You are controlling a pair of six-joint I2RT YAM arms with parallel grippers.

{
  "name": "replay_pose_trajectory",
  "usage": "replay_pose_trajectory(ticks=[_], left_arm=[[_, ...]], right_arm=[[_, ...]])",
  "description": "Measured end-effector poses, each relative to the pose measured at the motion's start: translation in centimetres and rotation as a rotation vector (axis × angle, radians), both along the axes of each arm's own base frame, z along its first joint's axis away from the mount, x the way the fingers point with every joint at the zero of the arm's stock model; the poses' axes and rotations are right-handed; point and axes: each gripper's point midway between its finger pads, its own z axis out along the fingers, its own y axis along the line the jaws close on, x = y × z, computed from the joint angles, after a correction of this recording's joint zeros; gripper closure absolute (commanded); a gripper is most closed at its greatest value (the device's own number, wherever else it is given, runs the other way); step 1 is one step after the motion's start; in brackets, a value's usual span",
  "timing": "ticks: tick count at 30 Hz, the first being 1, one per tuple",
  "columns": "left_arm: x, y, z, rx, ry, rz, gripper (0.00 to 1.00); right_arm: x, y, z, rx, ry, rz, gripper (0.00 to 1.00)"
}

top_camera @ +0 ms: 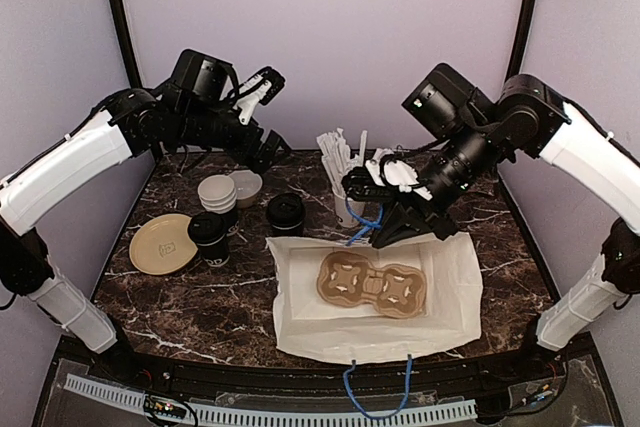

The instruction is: Pack the takeout coffee

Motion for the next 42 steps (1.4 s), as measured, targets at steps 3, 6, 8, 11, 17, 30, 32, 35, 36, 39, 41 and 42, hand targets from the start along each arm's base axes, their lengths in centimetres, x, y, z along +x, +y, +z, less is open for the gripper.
replay_pose_trajectory(ticks=[3, 6, 8, 11, 17, 30, 32, 35, 36, 39, 41, 42], left_arm=[[-0.2, 0.1, 0.4, -0.008, -0.005, -0.003, 0.01], [-0.2, 0.0, 0.5, -0.012, -0.009, -0.006, 0.01], [-0.2, 0.0, 0.5, -0.014, -0.009, -0.008, 0.01], [-0.3, -0.1, 0.5, -0.017, -0.006, -0.015, 0.01], [-0.1, -0.4, 0.2, -0.009, -0.002, -0.021, 0.01], [0.9, 0.2, -2.0, 0.082, 0.07, 0.021, 0.01], [0.9, 1.1, -2.6, 0.102, 0.099, 0.051, 0.01], [0.9, 3.2, -4.0, 0.122, 0.18, 0.116, 0.02], [1.0, 4.0, -4.5, 0.125, 0.214, 0.142, 0.03], [0.9, 6.5, -6.3, 0.14, 0.311, 0.21, 0.04], [0.4, 8.5, -8.4, 0.172, 0.4, 0.258, 0.05], [0.1, 9.2, -9.3, 0.187, 0.434, 0.274, 0.05]], right_arm=[[-2.3, 0.1, -0.3, -0.011, 0.068, 0.075, 1.0], [-4.3, -0.2, -0.2, -0.015, 0.127, 0.142, 1.0], [-5.3, -0.4, -0.1, -0.017, 0.147, 0.177, 1.0], [-5.7, -0.4, -0.2, -0.024, 0.15, 0.191, 1.0], [-3.3, -0.4, 0.3, -0.007, 0.117, 0.114, 1.0], [9.5, -0.8, -1.7, -0.033, 0.013, -0.286, 1.0], [11.5, -1.6, -2.4, -0.047, 0.017, -0.34, 1.0], [13.7, -2.9, -3.0, -0.058, 0.021, -0.404, 1.0], [14.4, -3.3, -3.0, -0.057, 0.02, -0.422, 1.0], [15.4, -4.1, -3.0, -0.055, 0.011, -0.451, 1.0], [15.7, -4.3, -3.1, -0.055, 0.009, -0.455, 1.0], [15.7, -4.3, -3.2, -0.056, 0.009, -0.456, 0.97]])
